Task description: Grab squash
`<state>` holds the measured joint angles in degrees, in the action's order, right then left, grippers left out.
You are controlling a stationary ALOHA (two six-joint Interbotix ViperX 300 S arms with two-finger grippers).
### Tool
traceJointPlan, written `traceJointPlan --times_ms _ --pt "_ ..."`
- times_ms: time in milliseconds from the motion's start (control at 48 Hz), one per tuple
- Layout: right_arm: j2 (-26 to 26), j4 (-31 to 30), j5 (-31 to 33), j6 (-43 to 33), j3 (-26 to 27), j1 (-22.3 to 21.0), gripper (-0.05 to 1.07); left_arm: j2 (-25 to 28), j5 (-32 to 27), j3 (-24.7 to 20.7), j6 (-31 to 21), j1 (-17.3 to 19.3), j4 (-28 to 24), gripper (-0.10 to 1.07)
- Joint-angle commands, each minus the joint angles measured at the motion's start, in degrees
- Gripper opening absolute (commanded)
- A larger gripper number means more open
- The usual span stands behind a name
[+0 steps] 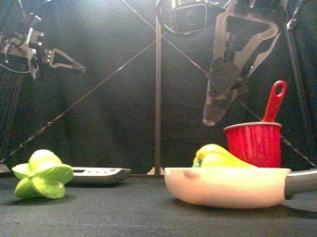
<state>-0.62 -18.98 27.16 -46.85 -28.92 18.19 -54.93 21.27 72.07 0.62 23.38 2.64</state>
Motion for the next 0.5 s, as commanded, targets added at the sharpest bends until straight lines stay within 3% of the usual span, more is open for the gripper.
traceJointPlan --times_ms 0,479 --pt "0.7 0.35 -0.35 -0.18 1.05 0.0 0.98 0.35 0.53 -1.14 0.09 -0.09 0.09 0.01" --pt "-3.78 1.49 -0.35 0.09 1.85 0.0 0.98 0.35 0.53 -1.14 0.09 -0.09 0.09 0.01"
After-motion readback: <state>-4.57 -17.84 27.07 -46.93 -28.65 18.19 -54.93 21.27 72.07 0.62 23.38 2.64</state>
